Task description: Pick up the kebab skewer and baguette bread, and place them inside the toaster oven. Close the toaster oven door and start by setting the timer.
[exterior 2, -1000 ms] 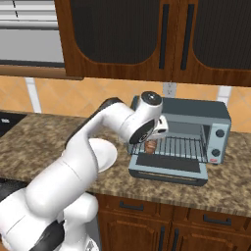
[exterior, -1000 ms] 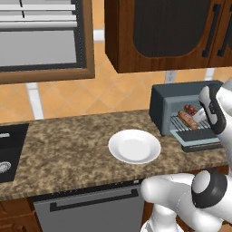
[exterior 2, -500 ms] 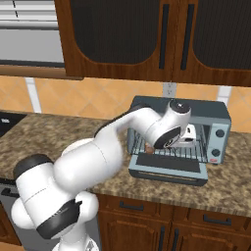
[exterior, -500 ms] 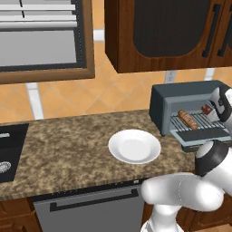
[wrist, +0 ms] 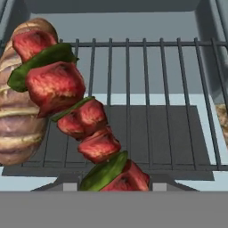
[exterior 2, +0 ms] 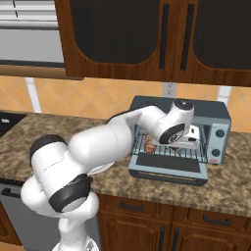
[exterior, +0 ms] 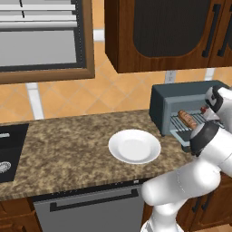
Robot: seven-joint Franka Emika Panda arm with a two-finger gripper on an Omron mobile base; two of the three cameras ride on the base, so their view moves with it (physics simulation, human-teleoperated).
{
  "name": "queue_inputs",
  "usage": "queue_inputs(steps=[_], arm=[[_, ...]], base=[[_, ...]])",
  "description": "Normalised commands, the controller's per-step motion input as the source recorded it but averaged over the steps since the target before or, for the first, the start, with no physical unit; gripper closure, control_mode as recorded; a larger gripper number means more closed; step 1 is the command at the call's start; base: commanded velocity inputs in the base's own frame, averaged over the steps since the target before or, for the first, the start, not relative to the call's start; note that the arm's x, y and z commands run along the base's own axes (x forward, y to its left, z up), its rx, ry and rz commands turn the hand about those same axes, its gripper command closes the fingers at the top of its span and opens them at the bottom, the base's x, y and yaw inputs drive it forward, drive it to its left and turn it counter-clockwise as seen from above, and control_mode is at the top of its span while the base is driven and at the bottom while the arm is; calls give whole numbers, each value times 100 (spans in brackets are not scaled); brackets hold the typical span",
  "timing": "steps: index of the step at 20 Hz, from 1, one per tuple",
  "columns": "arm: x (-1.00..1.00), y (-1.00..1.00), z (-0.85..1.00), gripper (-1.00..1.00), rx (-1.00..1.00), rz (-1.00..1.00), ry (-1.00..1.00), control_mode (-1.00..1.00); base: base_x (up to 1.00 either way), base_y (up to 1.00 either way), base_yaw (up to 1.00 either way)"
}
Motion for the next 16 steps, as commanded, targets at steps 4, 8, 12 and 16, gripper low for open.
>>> queue_inputs(steps=[4,8,12,16], arm=[[4,0,-44,100,0,0,0,-100],[27,0,-14,100,0,0,-1,-100],[9,0,-5,100,0,0,-1,-100],[4,8,-20,100,0,0,0,-100]], base=[[0,0,0],[0,0,0],[0,0,0],[0,0,0]])
